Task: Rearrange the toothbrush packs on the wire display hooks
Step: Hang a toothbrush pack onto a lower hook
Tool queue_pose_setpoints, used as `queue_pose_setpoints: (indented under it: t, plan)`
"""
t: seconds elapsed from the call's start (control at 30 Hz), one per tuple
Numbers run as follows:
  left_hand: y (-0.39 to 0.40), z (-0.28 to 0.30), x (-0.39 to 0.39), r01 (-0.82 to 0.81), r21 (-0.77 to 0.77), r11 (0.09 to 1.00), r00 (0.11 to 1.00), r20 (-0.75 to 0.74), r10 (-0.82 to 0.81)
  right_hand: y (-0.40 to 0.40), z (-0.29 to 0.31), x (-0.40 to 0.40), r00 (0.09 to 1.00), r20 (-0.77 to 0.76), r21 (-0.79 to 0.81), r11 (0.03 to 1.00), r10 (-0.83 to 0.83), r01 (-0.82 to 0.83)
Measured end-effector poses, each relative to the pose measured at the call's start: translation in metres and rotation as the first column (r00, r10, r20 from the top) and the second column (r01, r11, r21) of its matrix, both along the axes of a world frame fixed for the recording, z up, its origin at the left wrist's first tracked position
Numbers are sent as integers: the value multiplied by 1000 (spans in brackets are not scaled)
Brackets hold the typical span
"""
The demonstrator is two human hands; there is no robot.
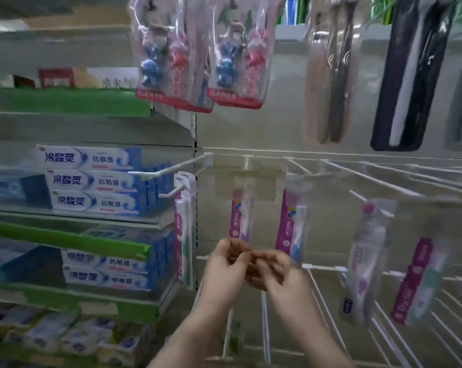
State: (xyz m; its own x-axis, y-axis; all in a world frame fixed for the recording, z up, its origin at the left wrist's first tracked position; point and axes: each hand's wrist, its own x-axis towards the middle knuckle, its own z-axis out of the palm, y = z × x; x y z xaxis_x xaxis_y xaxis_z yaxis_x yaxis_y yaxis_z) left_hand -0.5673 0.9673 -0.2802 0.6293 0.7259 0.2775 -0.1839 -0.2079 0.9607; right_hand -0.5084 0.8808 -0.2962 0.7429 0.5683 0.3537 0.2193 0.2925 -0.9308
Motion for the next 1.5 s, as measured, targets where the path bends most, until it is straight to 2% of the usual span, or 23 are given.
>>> queue_pose_setpoints:
  t: [0.17,0.27,0.37,0.47,0.73,0.87,1.0,1.13,1.27,1.4,1.5]
  plan:
    - [-15,33,-23,16,-99,995,998,-56,-22,-19,36,-25,998,-48,-109,994,-34,29]
    - [-25,57,-35,-20,-91,996,994,-105,10,-27,58,-40,997,-34,-164,985,-66,60]
    - [-34,82,-46,-10,-103,995,993,-117,-2,-31,82,-54,991,-82,-214,973,-110,90]
    - [-37,106,-55,4,-139,990,988,-150,-26,-35,106,-63,992,-53,-258,961,-116,99]
    - [-38,160,-66,65,-27,998,994,-88,-67,-45,166,-77,993,5,-191,975,-114,113]
    - [-39,188,-65,100,-102,990,995,24,-98,-48,193,-73,989,16,-141,979,-146,147]
    - [-30,210,-65,20,-176,984,992,128,2,-46,221,-65,987,-17,-45,986,-159,158]
    - [-20,229,-67,-27,-161,987,982,180,56,-36,253,-61,980,74,-60,980,-184,189]
    - [-11,238,-62,26,-122,992,990,140,-9,-22,277,-69,957,215,-172,957,-195,233]
    - [0,235,-49,25,-60,998,999,41,-22,-1,278,-70,960,199,-196,952,-198,237]
    - [6,235,-43,27,-52,998,999,31,-26,7,275,-69,961,191,-190,953,-201,237]
